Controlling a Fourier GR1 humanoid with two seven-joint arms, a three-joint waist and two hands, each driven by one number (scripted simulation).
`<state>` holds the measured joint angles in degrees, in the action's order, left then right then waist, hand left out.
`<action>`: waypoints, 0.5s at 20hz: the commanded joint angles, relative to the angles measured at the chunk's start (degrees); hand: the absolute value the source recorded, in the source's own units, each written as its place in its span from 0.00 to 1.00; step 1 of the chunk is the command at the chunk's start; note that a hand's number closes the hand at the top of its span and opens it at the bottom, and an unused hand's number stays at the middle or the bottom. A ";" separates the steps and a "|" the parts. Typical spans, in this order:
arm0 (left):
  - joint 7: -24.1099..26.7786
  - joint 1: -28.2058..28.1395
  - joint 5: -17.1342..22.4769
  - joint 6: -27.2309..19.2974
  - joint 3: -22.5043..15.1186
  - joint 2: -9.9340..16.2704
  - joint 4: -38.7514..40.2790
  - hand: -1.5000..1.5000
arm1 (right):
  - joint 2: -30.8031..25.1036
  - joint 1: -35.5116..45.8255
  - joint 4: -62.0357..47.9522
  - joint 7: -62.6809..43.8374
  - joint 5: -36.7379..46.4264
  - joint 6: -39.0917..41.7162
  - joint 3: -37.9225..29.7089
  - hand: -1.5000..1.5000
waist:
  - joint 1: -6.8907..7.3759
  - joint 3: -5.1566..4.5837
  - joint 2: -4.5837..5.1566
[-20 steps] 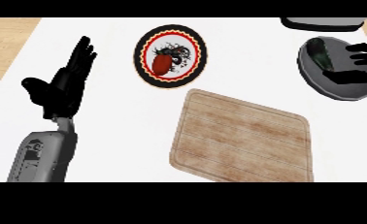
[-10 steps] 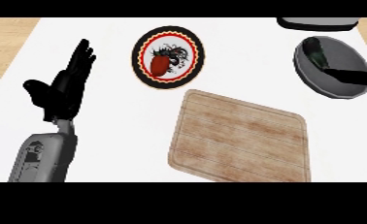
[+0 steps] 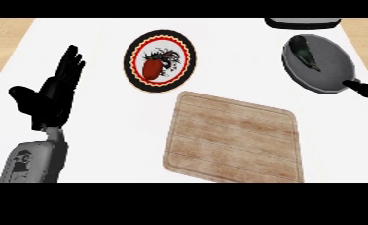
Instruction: Pick the eggplant from the cutting board and place it in the pan
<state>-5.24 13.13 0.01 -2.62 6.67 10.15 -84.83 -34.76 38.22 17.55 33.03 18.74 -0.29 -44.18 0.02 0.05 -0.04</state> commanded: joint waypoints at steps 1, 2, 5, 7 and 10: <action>3.14 0.43 -1.72 -1.47 0.82 -0.18 4.72 0.50 | 2.28 -4.53 4.75 2.19 -3.46 7.77 0.30 0.00 | -1.69 -0.20 -0.47; 3.76 -1.52 -0.06 0.01 2.05 1.04 2.25 0.50 | 0.65 -6.76 6.83 2.47 -4.20 10.17 0.05 0.00 | -2.05 -0.25 -0.76; 0.53 -2.31 -0.16 -0.47 1.39 0.84 -1.04 0.50 | 0.79 -12.79 12.26 1.74 -5.45 13.72 0.36 0.00 | -2.97 -0.34 -1.17; -1.56 -1.90 0.69 0.67 1.71 1.88 -2.05 0.50 | 2.16 -16.96 17.65 1.32 -7.06 15.81 0.46 0.00 | -2.58 -0.30 -1.00; 3.87 -2.71 -0.32 0.00 2.87 1.71 2.58 0.50 | 2.49 -21.44 25.27 -2.04 -10.26 18.53 -1.14 0.00 | -3.61 -0.41 -0.97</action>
<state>-4.16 11.15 0.35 -2.39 8.78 11.58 -84.50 -32.66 23.14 35.04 32.65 11.56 13.83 -44.34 -2.67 -0.27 -0.96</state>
